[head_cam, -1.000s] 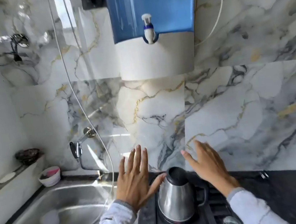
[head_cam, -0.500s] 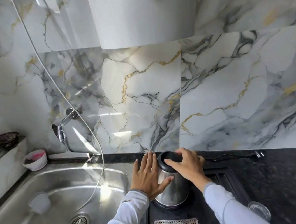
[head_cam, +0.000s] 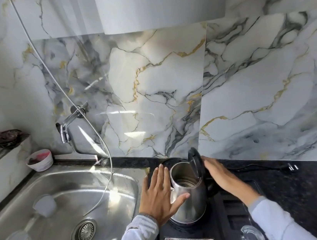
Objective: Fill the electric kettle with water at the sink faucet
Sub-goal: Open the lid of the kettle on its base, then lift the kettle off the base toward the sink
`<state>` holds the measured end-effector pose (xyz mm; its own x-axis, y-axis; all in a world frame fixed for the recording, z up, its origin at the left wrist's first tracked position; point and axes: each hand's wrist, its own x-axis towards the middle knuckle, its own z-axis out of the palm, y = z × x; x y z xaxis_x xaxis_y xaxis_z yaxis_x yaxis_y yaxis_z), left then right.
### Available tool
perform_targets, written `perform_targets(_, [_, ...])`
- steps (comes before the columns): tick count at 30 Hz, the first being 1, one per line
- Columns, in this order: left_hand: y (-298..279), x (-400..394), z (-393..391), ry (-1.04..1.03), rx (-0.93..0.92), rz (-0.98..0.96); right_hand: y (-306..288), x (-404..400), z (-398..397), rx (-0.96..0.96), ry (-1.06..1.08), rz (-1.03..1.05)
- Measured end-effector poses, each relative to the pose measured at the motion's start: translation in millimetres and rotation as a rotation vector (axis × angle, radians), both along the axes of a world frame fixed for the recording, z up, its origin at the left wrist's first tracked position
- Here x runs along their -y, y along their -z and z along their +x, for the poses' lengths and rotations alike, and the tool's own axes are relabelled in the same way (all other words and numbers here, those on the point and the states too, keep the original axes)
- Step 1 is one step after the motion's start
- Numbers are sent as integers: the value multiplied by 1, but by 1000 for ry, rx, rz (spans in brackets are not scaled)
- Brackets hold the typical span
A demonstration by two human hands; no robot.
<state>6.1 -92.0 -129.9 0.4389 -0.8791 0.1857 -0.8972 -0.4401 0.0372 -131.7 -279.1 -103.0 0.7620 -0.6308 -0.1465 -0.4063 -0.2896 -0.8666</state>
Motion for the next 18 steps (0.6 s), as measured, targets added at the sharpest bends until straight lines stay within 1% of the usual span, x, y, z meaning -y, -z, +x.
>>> perform_targets(2, [1,0,0,1,8,-7,-7,7,-6,91,-80,203])
perform_targets(3, [1,0,0,2,8,-8,-11,12,-8,132,-115,273])
perform_targets(4, [1,1,0,1,13,-11,-15,16,-10,165,-166,311])
perform_targets(6, [0,0,0,0,20,-12,-23,22,-15,143,-288,296])
perform_targets(8, [0,1,-1,-2,20,-7,-24,23,-17,49,-364,197])
perform_targets(10, [0,1,-1,-3,22,-6,-14,20,-16,-17,-292,44])
perform_targets(13, [0,1,0,-4,35,4,0,3,-9,59,-92,-269])
perform_targets(14, [0,1,0,-5,40,6,6,0,-8,100,-56,-385])
perform_targets(16, [-1,0,0,-8,44,20,15,0,-6,167,-38,-568])
perform_targets(18, [-3,1,-1,-14,51,42,20,5,-5,159,-51,-675])
